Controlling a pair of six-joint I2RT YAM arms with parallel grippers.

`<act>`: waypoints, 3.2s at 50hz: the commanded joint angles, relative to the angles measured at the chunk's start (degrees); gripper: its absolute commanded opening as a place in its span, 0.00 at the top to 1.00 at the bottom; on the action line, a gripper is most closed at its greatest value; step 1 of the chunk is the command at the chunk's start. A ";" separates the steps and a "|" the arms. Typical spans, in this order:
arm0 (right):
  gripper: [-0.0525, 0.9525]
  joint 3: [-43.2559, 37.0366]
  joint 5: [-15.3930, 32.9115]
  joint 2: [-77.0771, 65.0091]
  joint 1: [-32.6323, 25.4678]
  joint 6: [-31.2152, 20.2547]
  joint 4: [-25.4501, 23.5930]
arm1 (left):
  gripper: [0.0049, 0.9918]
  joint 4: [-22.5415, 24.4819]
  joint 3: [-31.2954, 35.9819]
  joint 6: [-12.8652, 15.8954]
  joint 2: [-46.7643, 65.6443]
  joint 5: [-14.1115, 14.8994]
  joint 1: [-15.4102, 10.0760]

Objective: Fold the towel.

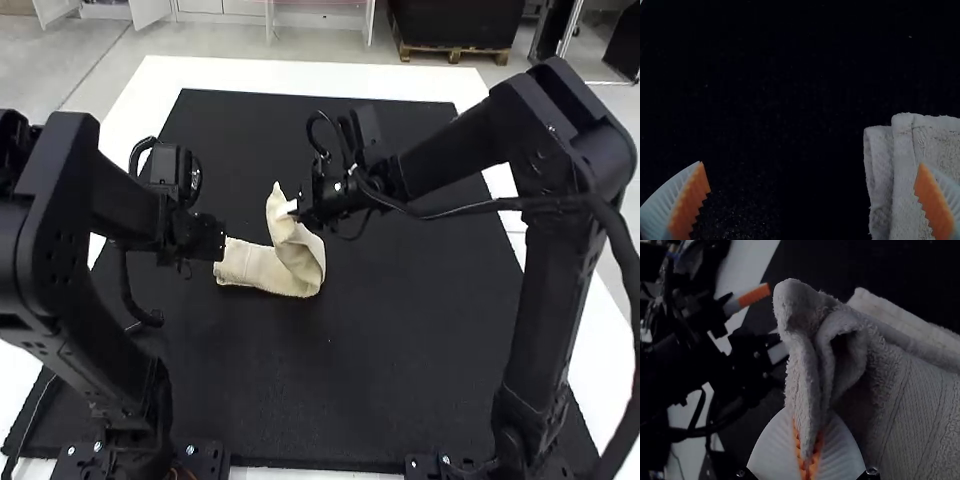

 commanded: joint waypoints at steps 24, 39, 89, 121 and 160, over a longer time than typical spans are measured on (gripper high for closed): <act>0.97 7.65 -1.13 6.08 3.56 0.37 -0.13 | 0.03 0.83 0.17 -0.75 -1.13 -0.45 0.64; 0.97 9.23 -1.74 8.54 4.70 0.46 0.04 | 0.03 0.83 0.17 -0.92 -1.13 -0.45 1.08; 0.96 14.85 -9.04 14.87 6.99 0.72 0.66 | 0.03 2.68 -1.24 -2.33 -5.17 -2.21 7.50; 0.96 17.40 -4.56 18.03 4.97 -2.71 1.71 | 0.03 2.59 -1.24 -2.59 -5.26 -0.72 7.50; 0.03 6.24 20.84 1.16 -7.42 -11.06 0.48 | 0.03 1.89 -0.62 -2.95 -9.65 2.10 4.42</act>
